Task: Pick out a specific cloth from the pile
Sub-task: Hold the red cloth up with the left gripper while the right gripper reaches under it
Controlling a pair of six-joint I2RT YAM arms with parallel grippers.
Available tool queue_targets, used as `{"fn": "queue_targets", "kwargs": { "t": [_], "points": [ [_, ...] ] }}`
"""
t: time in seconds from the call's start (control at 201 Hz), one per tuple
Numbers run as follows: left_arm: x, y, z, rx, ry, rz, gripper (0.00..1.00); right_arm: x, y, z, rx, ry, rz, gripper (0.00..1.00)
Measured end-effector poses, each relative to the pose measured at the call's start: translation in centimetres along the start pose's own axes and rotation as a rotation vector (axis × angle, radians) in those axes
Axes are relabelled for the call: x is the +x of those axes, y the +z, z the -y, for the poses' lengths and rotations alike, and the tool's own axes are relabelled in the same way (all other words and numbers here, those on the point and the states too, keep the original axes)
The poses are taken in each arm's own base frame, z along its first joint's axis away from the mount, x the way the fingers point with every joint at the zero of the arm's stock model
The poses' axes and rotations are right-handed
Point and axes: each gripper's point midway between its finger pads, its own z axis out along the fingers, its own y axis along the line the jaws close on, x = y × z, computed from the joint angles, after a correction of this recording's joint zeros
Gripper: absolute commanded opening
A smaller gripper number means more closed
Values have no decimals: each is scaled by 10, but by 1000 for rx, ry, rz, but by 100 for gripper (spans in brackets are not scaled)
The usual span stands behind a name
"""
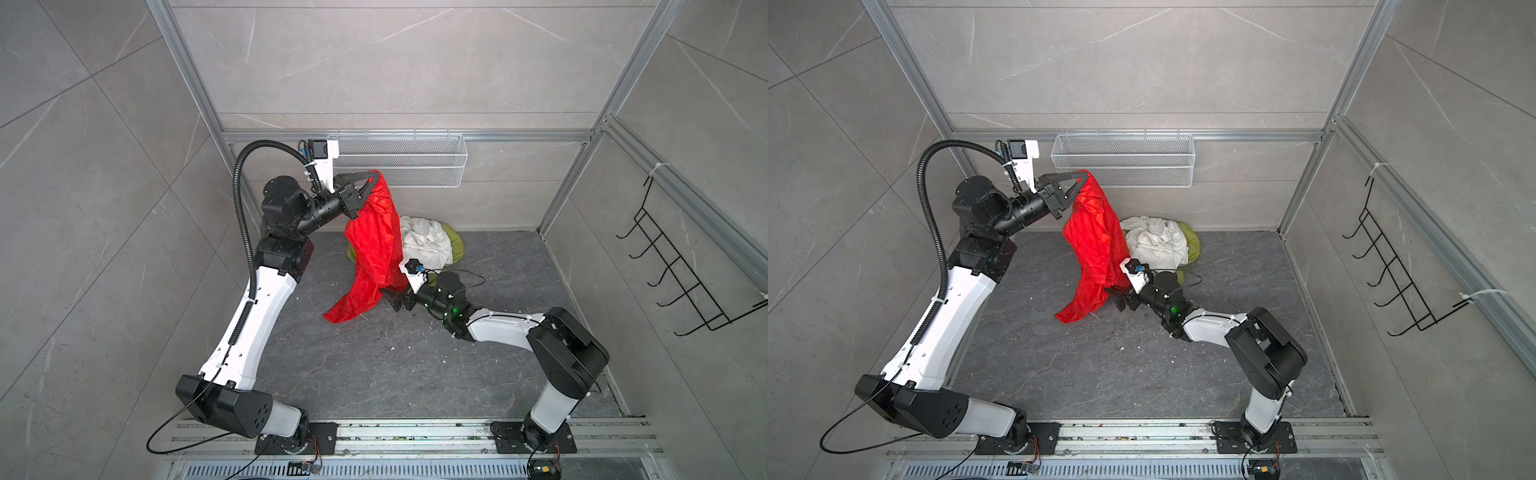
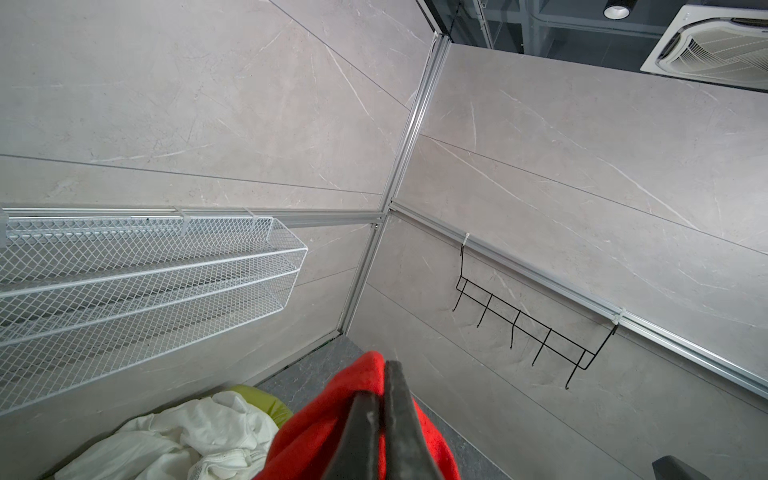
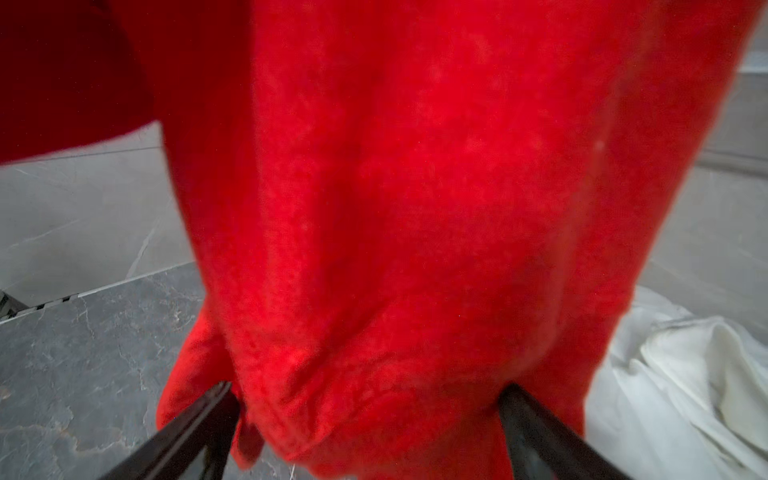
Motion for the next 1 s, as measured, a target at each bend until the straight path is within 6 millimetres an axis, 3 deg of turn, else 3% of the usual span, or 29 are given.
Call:
{"fn": "queue_targets", "kwargs": {
  "t": [0.134, 0.364, 0.588, 0.697, 0.996],
  "points": [
    [-4, -3, 5, 6, 7, 8, 0, -7, 6, -8, 0, -15, 66, 100],
    [-4, -3, 8, 11, 9, 10, 0, 16, 20, -13, 22, 5, 64, 100],
    [-5, -3, 8, 11, 9, 10, 0, 9, 31, -16, 39, 11, 91, 92],
    [-5, -3, 8, 11, 9, 10, 0, 4, 34, -14, 49, 18, 100, 84],
    [-3, -3, 8, 11, 7, 8, 0, 5, 36, -11, 65, 36, 88, 49]
  ]
}}
